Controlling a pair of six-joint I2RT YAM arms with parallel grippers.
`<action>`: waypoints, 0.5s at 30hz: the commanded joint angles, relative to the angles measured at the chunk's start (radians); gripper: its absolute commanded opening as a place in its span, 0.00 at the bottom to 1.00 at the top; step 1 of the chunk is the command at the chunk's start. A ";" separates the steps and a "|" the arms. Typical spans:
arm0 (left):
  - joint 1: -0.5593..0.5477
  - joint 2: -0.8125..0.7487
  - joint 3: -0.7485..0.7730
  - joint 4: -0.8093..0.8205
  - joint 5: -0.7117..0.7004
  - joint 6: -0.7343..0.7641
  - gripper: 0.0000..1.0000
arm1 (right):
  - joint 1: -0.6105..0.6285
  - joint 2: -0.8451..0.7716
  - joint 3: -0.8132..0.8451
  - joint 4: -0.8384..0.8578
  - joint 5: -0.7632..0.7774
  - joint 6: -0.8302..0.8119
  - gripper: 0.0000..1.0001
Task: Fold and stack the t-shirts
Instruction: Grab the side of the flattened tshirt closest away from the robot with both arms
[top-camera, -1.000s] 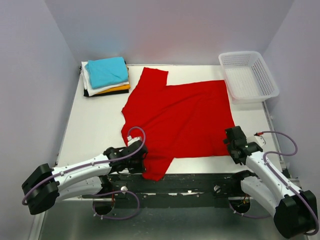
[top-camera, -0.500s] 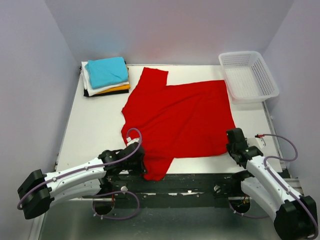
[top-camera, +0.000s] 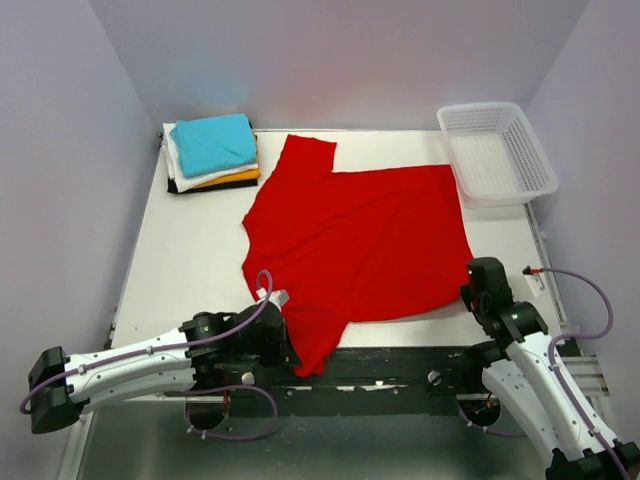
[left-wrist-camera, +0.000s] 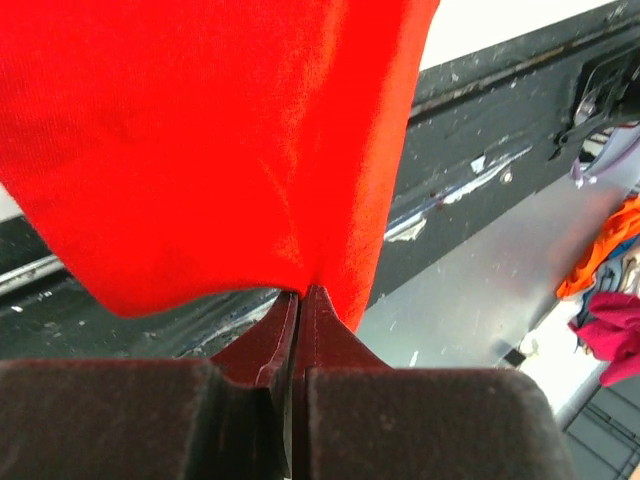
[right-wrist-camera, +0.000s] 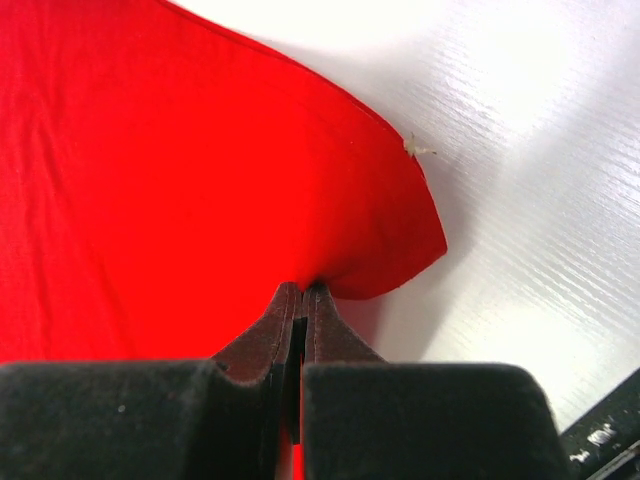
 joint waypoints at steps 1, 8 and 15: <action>-0.067 0.014 -0.012 0.020 0.060 -0.074 0.00 | -0.002 -0.017 0.004 -0.064 -0.041 -0.019 0.01; -0.085 0.075 0.068 0.059 0.016 0.012 0.00 | -0.002 -0.012 -0.014 -0.015 -0.021 -0.047 0.01; 0.119 0.243 0.225 0.107 0.090 0.252 0.00 | -0.002 0.142 0.034 0.124 -0.023 -0.159 0.01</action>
